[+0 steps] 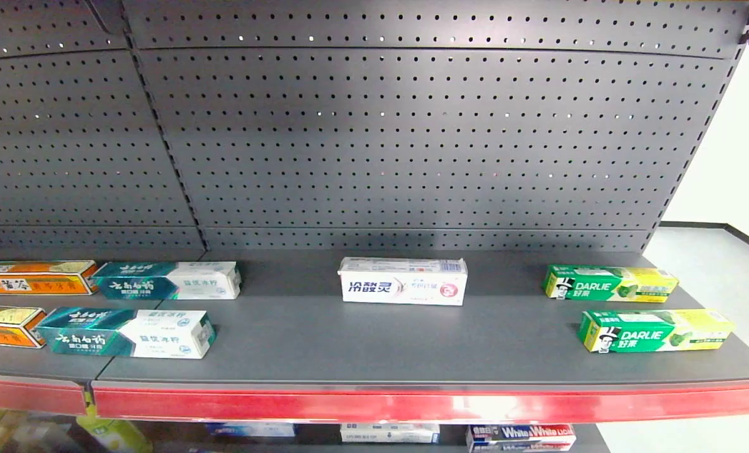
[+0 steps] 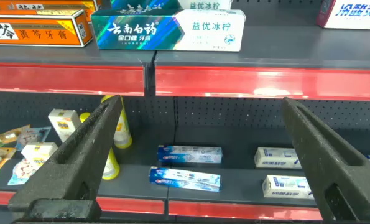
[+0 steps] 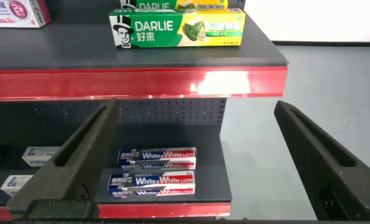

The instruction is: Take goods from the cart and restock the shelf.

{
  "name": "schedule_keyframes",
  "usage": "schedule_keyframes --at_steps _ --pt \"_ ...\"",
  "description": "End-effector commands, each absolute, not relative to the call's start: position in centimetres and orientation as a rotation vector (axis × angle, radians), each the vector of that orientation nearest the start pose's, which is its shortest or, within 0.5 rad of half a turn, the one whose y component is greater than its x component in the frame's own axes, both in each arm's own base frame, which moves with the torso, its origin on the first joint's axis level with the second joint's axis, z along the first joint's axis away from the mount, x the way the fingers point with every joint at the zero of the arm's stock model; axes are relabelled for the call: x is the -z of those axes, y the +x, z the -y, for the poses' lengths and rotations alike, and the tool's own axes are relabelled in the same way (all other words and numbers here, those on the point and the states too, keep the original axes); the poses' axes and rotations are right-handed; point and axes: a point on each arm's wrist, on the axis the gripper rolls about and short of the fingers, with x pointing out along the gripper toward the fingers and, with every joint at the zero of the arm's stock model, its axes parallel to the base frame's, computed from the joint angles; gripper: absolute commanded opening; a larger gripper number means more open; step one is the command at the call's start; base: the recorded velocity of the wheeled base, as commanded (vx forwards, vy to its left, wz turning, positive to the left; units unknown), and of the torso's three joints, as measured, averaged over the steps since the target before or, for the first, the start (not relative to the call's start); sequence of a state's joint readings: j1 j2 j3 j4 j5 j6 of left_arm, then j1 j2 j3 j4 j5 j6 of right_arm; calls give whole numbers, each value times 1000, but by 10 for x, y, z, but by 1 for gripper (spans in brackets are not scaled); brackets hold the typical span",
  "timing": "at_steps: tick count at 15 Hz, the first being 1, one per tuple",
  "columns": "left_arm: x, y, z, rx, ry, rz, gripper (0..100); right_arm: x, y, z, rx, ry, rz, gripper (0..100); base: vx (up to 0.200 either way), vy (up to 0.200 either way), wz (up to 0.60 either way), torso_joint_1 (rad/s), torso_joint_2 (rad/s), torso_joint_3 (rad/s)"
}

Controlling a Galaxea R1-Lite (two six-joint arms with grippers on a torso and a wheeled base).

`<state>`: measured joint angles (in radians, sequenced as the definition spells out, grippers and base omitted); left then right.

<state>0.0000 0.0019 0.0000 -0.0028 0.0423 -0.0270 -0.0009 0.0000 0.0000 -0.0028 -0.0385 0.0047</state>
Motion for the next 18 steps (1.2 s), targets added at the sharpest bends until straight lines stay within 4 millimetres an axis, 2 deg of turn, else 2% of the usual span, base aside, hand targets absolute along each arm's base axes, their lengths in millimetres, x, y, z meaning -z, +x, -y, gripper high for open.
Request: schedule_keyframes --at_steps 1,6,18 --pt "-76 -23 -1 -43 -28 2 100 -76 -23 1 40 5 3 100 0 0 0 0 0 0" --pt "-76 -23 -1 -43 -28 2 100 -76 -23 1 38 3 3 100 0 0 0 0 0 0" --pt "-76 -23 -1 -43 -28 2 100 -76 -23 1 38 3 3 100 0 0 -600 2 3 2"
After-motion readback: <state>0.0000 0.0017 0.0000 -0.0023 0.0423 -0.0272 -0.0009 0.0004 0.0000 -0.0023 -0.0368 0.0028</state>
